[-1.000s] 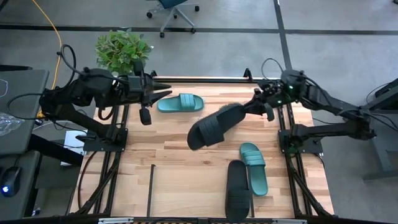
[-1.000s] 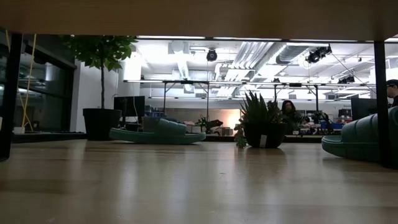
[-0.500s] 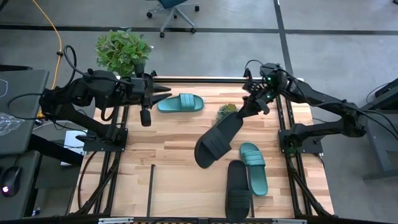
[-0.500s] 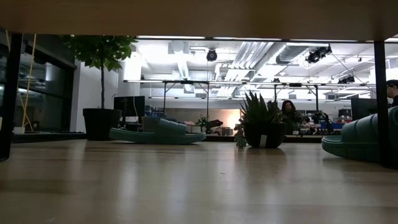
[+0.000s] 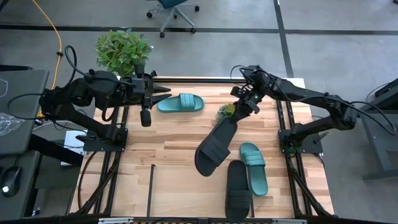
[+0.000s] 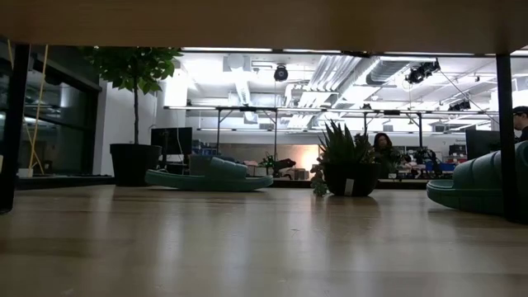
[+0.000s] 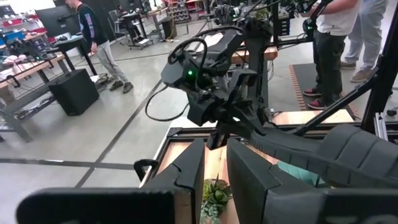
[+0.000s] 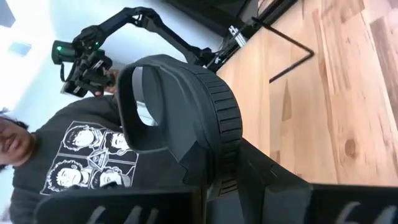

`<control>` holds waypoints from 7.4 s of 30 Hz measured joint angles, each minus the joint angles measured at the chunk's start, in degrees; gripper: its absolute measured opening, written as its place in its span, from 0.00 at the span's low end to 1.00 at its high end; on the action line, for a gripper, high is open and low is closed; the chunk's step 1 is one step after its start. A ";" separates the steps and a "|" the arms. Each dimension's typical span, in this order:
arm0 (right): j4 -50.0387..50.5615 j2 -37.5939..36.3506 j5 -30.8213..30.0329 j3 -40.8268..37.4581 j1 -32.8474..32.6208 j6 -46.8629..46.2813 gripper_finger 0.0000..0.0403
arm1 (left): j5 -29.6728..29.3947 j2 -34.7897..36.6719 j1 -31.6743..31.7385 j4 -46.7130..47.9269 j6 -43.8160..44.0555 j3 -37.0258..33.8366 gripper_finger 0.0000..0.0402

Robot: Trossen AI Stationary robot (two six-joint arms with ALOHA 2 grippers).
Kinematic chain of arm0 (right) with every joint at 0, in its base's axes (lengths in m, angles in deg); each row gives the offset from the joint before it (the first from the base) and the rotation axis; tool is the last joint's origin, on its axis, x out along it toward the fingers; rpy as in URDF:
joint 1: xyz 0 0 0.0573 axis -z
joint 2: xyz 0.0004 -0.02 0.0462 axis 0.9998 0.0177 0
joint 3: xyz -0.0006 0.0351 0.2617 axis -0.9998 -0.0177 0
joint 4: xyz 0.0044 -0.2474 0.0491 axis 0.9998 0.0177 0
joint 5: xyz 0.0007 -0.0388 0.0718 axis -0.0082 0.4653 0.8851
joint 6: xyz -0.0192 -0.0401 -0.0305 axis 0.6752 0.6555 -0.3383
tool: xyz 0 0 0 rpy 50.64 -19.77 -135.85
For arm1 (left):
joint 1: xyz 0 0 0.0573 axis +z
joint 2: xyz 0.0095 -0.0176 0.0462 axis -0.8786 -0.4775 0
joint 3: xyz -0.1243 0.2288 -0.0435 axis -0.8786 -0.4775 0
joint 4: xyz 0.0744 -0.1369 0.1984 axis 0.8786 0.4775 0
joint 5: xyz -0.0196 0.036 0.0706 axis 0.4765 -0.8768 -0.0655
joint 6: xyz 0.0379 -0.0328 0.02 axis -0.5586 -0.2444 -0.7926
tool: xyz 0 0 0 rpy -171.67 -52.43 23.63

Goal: Pick and place slides into the shelf
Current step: Put the black slide on the shelf

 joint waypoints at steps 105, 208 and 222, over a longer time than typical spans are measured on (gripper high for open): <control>45.03 38.88 -15.54 38.83 -25.22 35.01 0.08 | 2.58 0.00 0.00 6.91 4.16 -0.02 0.14; 50.39 39.85 -18.92 38.78 -25.75 30.61 0.31 | 3.55 0.00 -0.01 7.24 4.44 -0.02 0.14; 51.67 39.85 -17.43 38.78 -25.74 31.57 0.31 | 3.66 0.00 -0.02 7.27 4.44 -0.02 0.14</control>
